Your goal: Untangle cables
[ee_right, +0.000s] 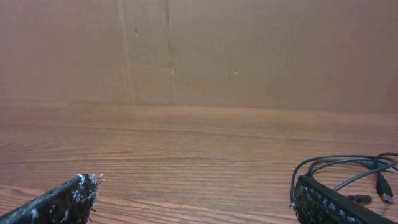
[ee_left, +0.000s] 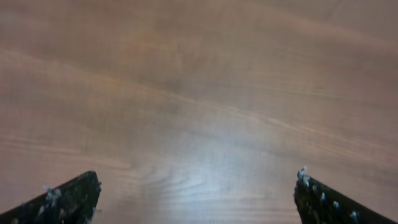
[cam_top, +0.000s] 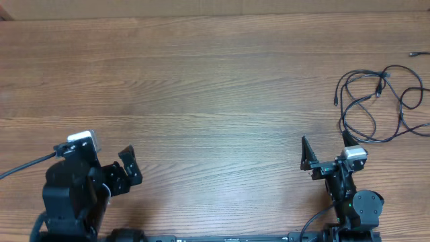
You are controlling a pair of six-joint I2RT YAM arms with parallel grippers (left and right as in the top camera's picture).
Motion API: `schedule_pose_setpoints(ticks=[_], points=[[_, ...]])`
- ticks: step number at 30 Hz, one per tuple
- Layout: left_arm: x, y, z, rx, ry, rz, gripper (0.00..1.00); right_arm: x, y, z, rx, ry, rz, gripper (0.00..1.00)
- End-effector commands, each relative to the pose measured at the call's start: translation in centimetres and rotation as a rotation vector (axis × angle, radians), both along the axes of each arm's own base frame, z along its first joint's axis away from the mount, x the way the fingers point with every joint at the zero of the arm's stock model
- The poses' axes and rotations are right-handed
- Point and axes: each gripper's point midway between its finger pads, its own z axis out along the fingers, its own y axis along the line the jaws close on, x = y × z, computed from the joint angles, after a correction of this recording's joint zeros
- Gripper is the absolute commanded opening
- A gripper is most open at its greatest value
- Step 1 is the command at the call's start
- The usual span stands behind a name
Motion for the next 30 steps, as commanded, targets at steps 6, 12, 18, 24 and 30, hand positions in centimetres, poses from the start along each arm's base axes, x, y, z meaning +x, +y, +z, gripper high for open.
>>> schedule_pose_setpoints(ticks=[6,12,18,24,30], points=[[0.7,0.7,-2.6,0.043,-0.191,0.007,0.99,0.0,0.2,-0.2,-0.004,-0.004,0.009,1.00],[2.0,1.0,-4.4,0.038,-0.379,0.022,1.00,0.0,0.2,-0.2,-0.004,-0.004,0.009,1.00],[3.1,1.2,-5.0,0.038,-0.563,0.031,1.00,0.0,0.2,-0.2,-0.004,-0.004,0.009,1.00],[4.1,1.4,-5.1,0.067,-0.696,0.033,1.00,0.0,0.2,-0.2,-0.004,-0.004,0.009,1.00],[4.6,1.3,-3.9,0.135,-0.831,0.014,1.00,0.0,0.2,-0.2,-0.004,-0.004,0.009,1.00]])
